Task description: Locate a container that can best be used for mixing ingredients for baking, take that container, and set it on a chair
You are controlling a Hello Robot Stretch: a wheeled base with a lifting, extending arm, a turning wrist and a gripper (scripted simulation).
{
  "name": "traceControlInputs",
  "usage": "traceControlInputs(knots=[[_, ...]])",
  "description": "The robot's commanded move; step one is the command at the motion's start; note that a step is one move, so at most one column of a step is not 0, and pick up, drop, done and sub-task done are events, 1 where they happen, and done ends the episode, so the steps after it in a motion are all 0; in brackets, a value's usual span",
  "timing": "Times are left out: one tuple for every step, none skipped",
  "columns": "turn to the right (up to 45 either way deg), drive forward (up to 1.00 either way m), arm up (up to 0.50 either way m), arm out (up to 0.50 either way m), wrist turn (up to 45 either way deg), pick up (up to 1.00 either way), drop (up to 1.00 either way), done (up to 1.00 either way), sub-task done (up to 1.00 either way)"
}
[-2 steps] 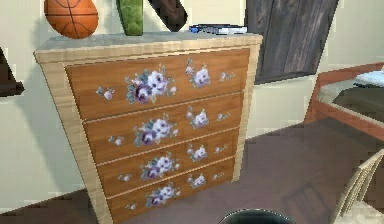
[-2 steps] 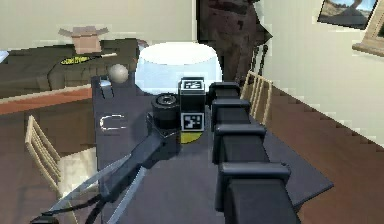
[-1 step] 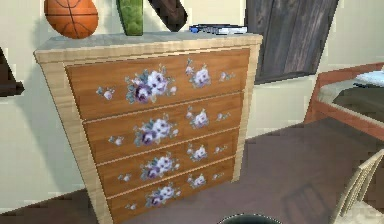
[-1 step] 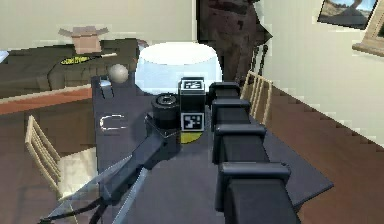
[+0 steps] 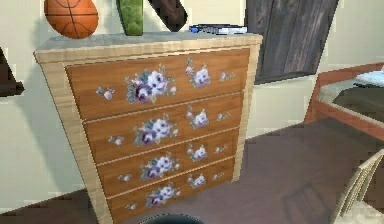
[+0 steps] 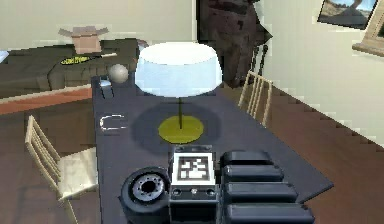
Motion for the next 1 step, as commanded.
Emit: traceControlInputs(knots=[[-45.0, 0.0, 0.0, 0.0, 0.0, 0.0, 0.0, 0.0, 0.0]])
